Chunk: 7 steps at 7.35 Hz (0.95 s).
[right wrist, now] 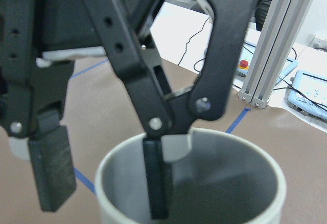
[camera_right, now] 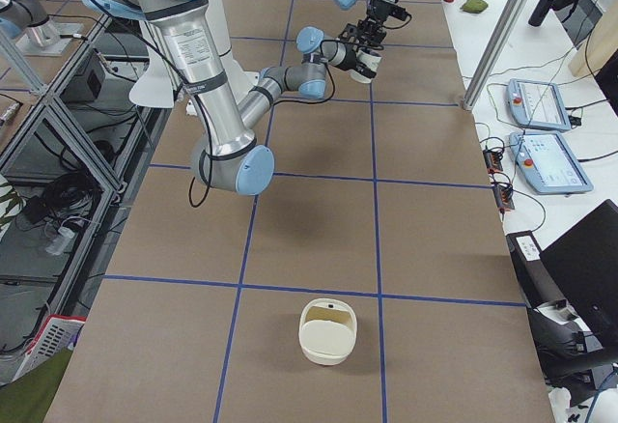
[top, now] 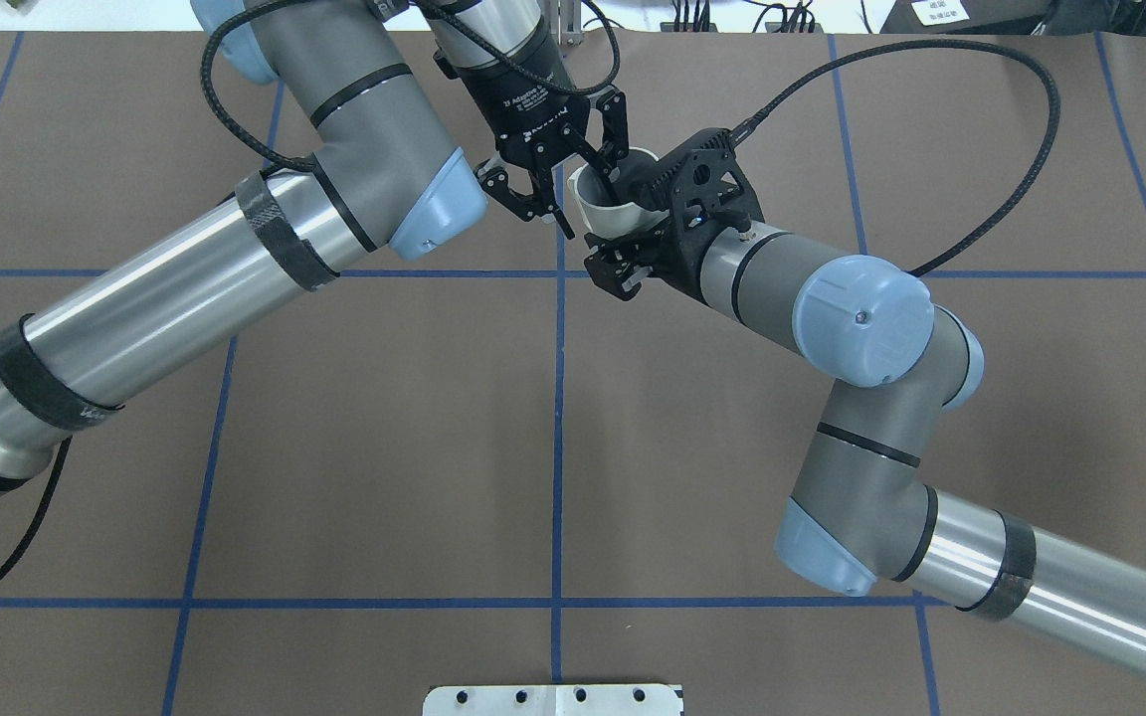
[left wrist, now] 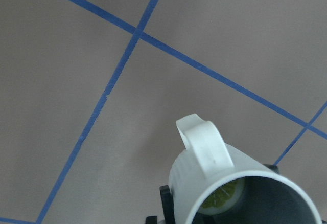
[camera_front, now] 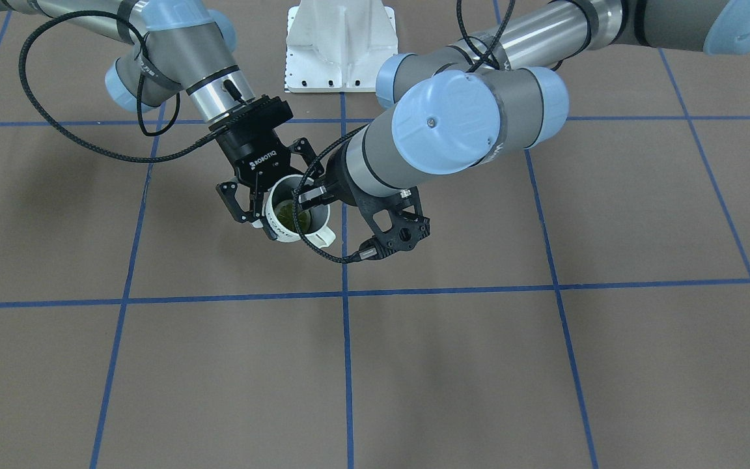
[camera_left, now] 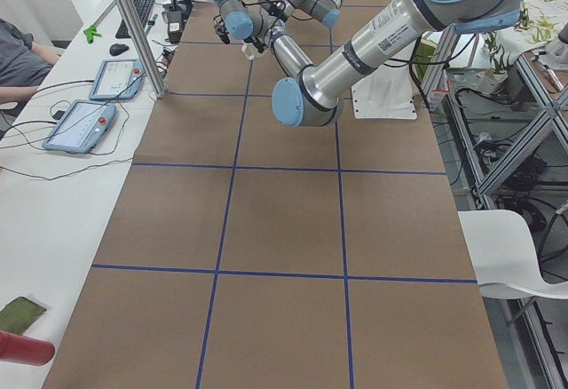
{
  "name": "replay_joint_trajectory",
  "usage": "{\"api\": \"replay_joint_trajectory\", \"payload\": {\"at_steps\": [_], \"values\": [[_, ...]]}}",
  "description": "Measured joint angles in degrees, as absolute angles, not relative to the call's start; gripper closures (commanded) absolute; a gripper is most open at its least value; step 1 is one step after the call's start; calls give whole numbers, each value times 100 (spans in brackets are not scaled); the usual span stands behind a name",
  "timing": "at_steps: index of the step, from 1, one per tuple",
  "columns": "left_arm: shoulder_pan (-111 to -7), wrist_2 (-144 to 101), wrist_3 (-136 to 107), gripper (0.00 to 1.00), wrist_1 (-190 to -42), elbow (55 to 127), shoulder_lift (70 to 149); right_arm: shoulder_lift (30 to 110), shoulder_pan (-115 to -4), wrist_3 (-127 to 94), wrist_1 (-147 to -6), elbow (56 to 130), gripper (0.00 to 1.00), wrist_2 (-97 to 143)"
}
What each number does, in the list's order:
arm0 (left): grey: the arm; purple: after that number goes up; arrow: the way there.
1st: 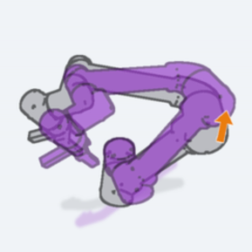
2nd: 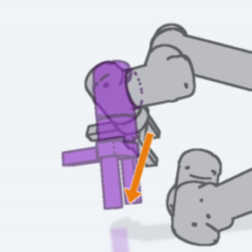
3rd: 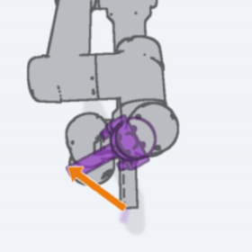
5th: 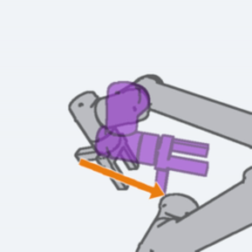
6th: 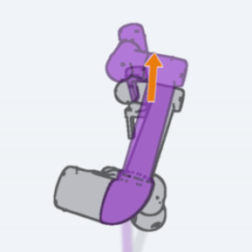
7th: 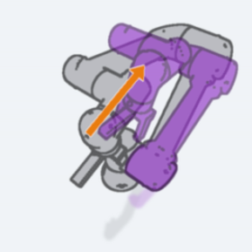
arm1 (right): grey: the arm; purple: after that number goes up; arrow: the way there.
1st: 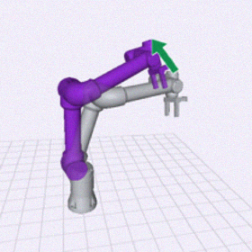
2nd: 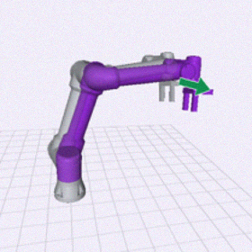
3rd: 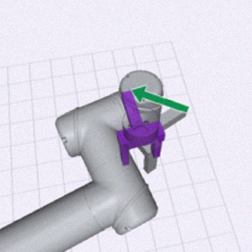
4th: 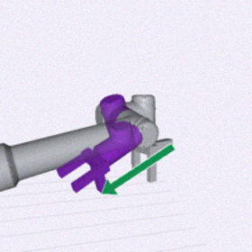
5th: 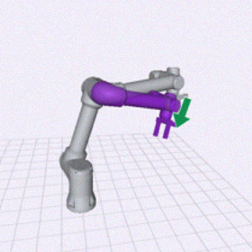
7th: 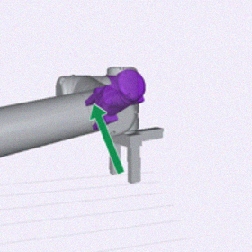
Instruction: Left arm hands cup to right arm to dump lemon
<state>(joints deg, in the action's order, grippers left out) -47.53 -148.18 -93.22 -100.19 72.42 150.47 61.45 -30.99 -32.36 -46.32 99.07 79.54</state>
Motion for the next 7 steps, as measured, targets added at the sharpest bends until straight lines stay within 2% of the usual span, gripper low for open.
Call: {"api": "replay_joint_trajectory", "payload": {"at_steps": [4,7], "values": [[-4976,-14857,-9330,0,-9995,7269,15054,6169,-3182,-3234,-4632,9905,53,7956],[-5412,-14816,-9194,0,-10005,7342,14915,6433,-3648,-3318,-4667,9877,54,7967]]}}
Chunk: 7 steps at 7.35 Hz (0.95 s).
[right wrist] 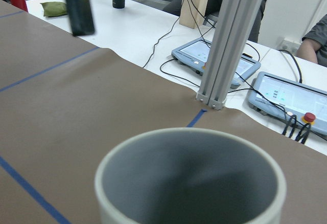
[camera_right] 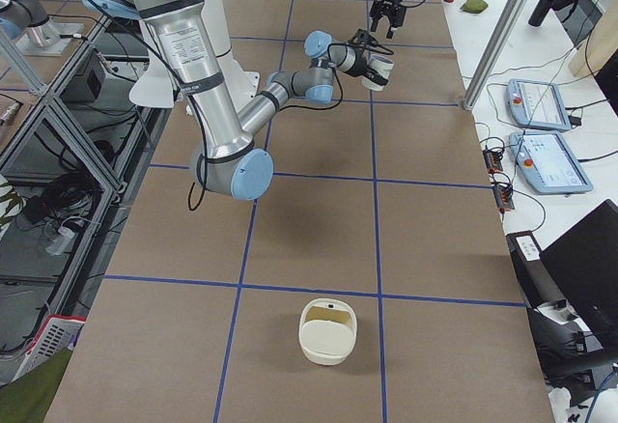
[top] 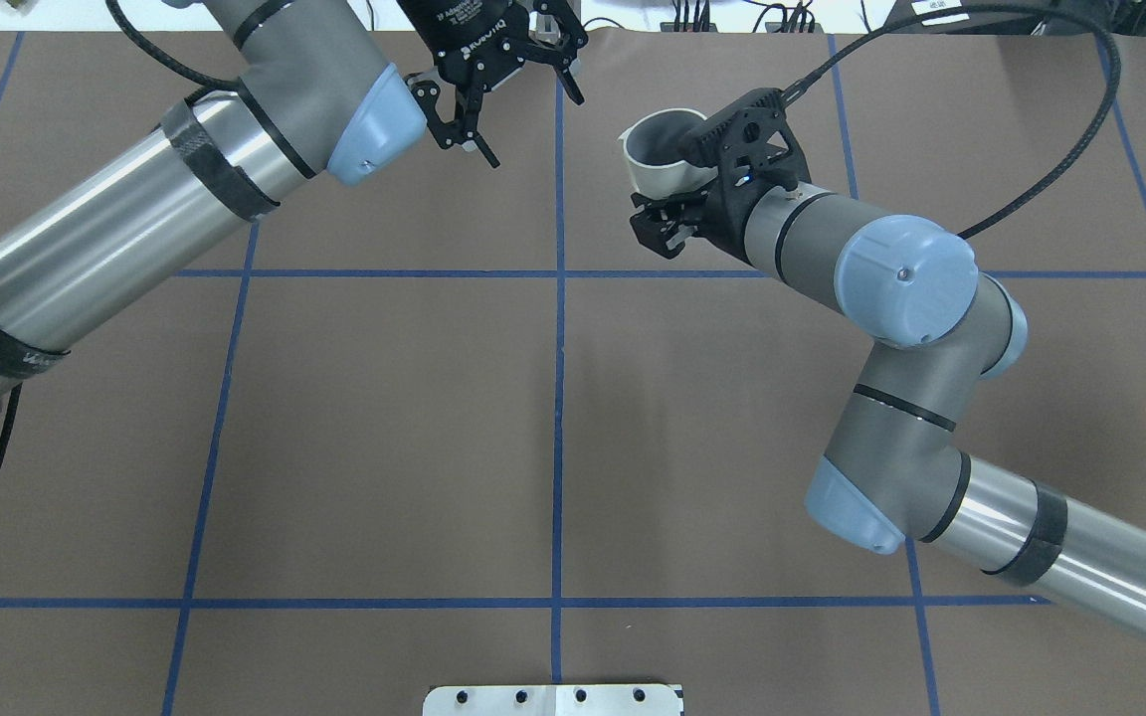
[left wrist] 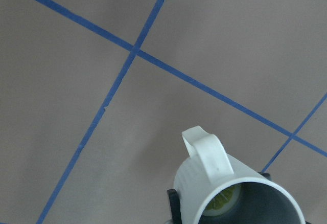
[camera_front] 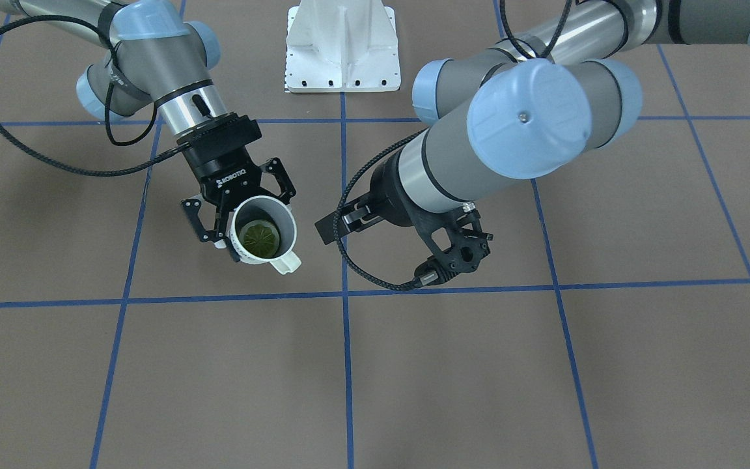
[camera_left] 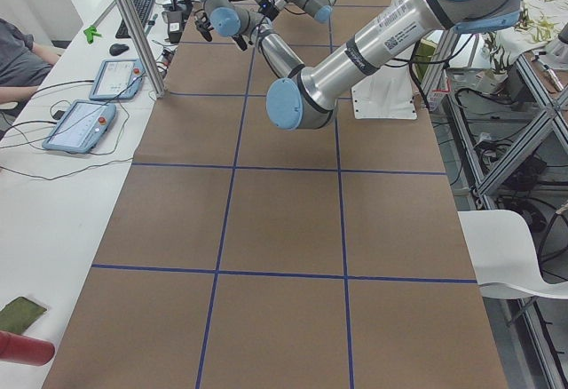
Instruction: Left arm hands cup to right arm to dump lemon
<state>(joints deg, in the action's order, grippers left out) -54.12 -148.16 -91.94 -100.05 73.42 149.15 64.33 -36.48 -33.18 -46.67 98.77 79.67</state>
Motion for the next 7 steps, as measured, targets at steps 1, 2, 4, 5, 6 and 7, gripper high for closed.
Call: {"api": "replay_joint_trajectory", "payload": {"at_steps": [1,2,4,5,6,7], "values": [[-5516,-14804,-9075,0,-10004,7351,14857,6673,-3890,-3501,-4673,9890,58,7975],[-5599,-14797,-8978,0,-10003,7352,14788,6958,-4131,-3705,-4673,9935,62,7980],[-5747,-14754,-8763,0,-10002,7354,14635,7892,-4742,-3892,-4636,10373,70,8014],[-5792,-14729,-8707,0,-10002,7355,14599,8534,-5110,-3908,-4515,10769,69,8094],[-5821,-14719,-8686,0,-10002,7356,14587,9172,-5473,-3917,-4117,11032,69,8312],[-5838,-14715,-8679,0,-10002,7359,14584,9745,-5915,-3932,-3448,11038,69,8759]]}}
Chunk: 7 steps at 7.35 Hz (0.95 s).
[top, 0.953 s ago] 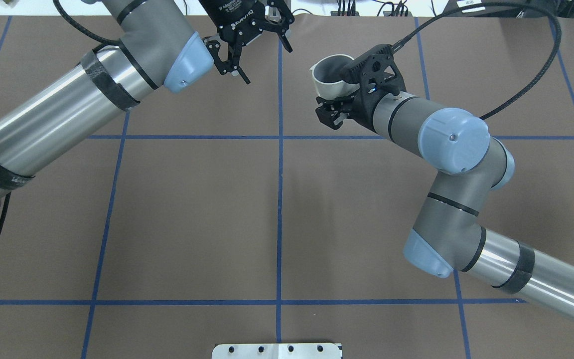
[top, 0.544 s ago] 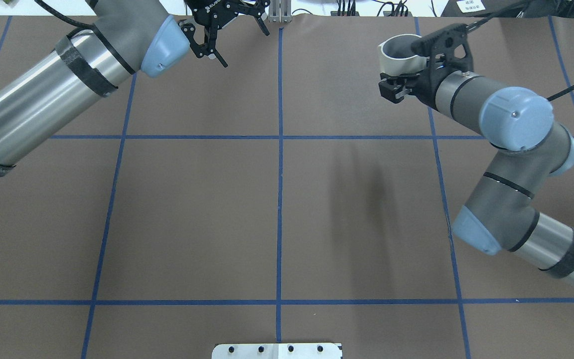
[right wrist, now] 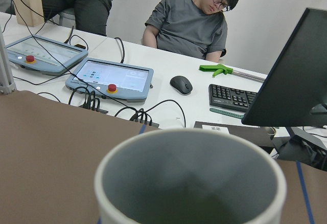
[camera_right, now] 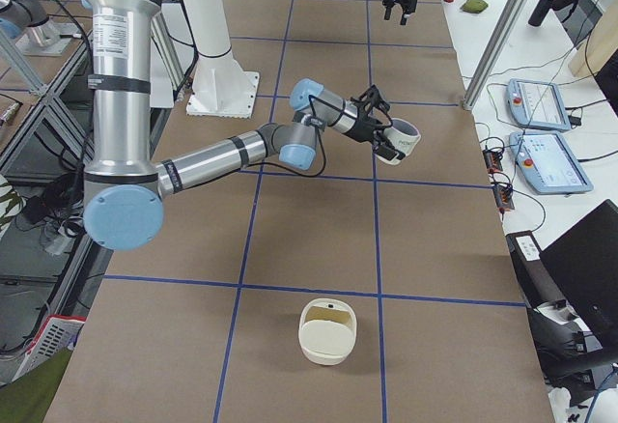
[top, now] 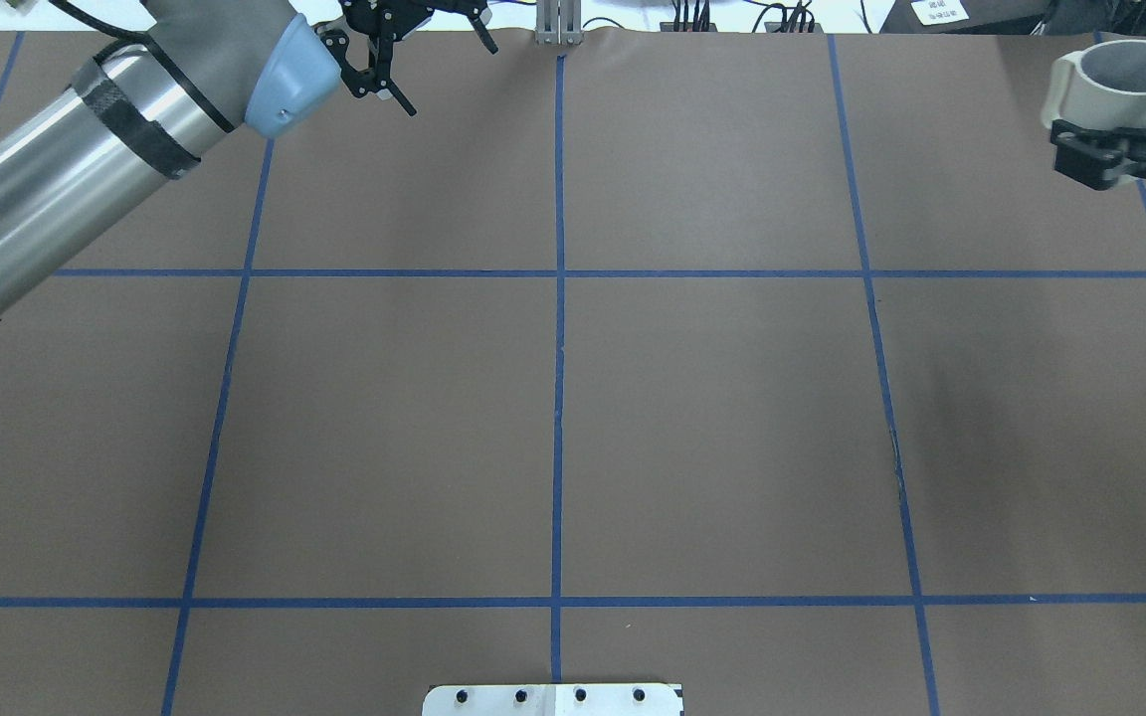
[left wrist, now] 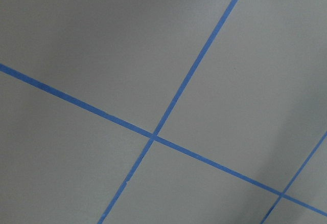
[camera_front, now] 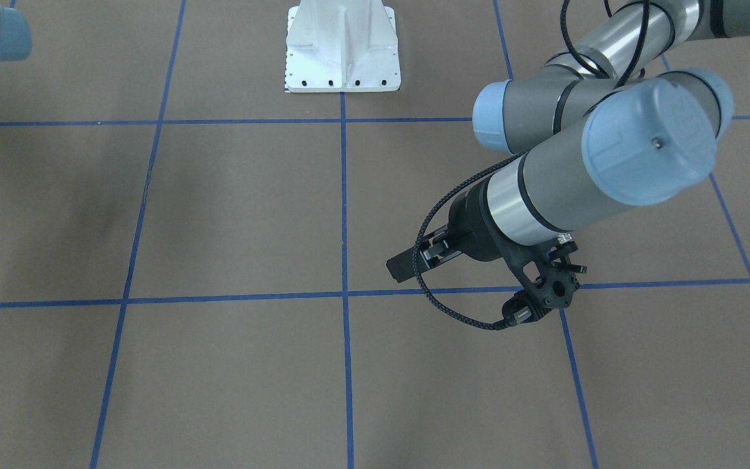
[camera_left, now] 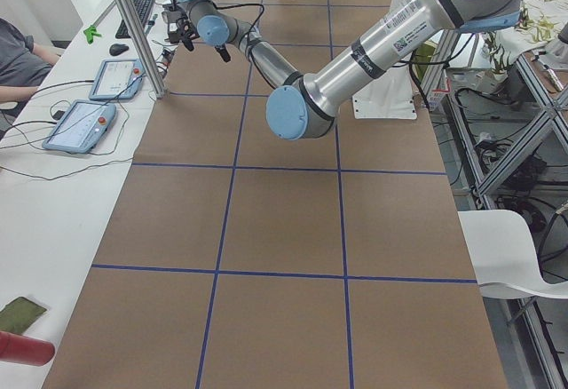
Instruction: Left arm hands cup to right arm to dump lemon
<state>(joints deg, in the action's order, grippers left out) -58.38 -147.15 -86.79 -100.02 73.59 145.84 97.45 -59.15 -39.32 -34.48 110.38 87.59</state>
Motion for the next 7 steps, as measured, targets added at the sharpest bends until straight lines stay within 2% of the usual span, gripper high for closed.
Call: {"api": "replay_joint_trajectory", "payload": {"at_steps": [2,7], "values": [[-5847,-14713,-8675,0,-9998,7364,14581,10373,-6767,-4267,-2126,10532,69,9759],[-5848,-14630,-8675,0,-9993,7358,14581,10508,-7364,-6521,1351,8203,70,10578]]}}
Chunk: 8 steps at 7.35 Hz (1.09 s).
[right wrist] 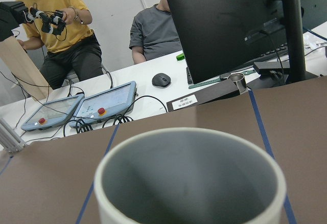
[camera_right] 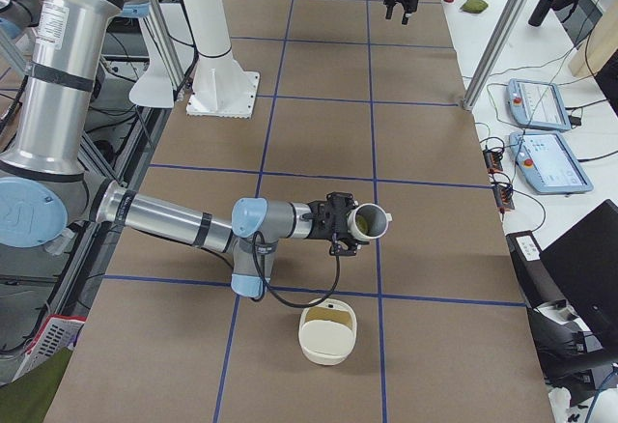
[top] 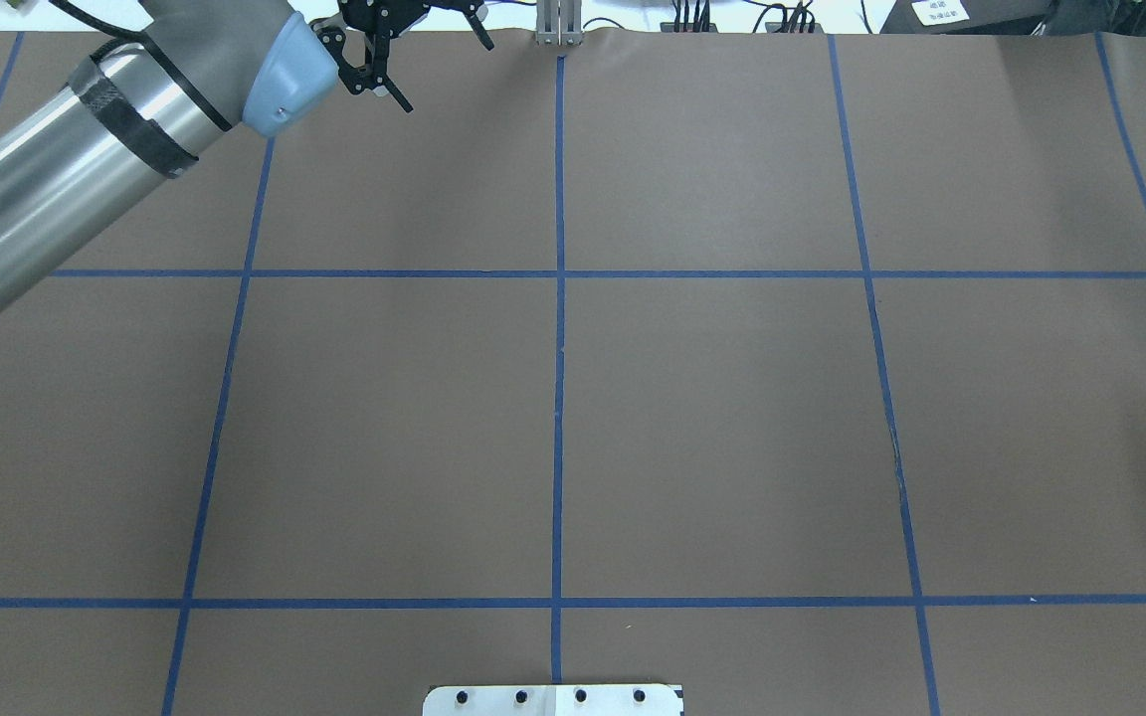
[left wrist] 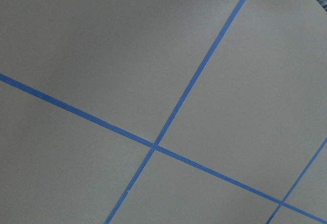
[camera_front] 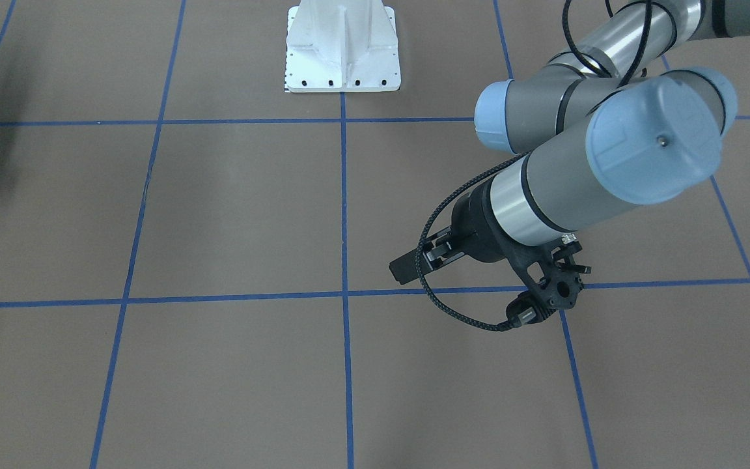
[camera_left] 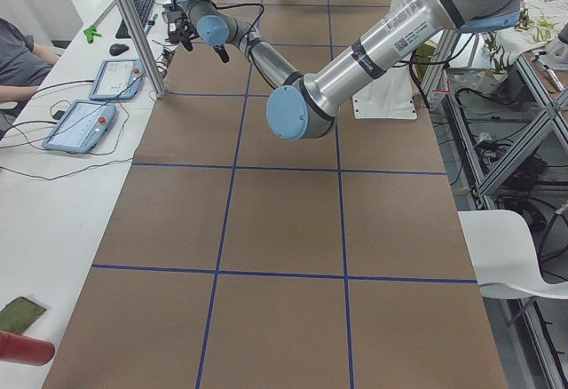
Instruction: Left arm hands cup to right arm to dump lemon
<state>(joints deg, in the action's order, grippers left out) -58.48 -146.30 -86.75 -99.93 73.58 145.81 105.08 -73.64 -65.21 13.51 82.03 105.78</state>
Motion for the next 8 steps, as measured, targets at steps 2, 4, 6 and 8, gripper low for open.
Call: {"api": "replay_joint_trajectory", "payload": {"at_steps": [2,4,6,8], "values": [[-5849,-14624,-8675,0,-9993,7362,14581,10481,-7372,-7477,2419,7402,70,10597],[-5853,-14615,-8675,0,-9993,7358,14589,10464,-7373,-8578,3134,6863,70,10603],[-5834,-14489,-8675,0,-9993,7359,14602,10446,-7390,-9559,3612,6576,69,10598],[-5828,-14397,-8667,0,-9993,7358,14615,10425,-7475,-10719,4000,6409,70,10588]]}}
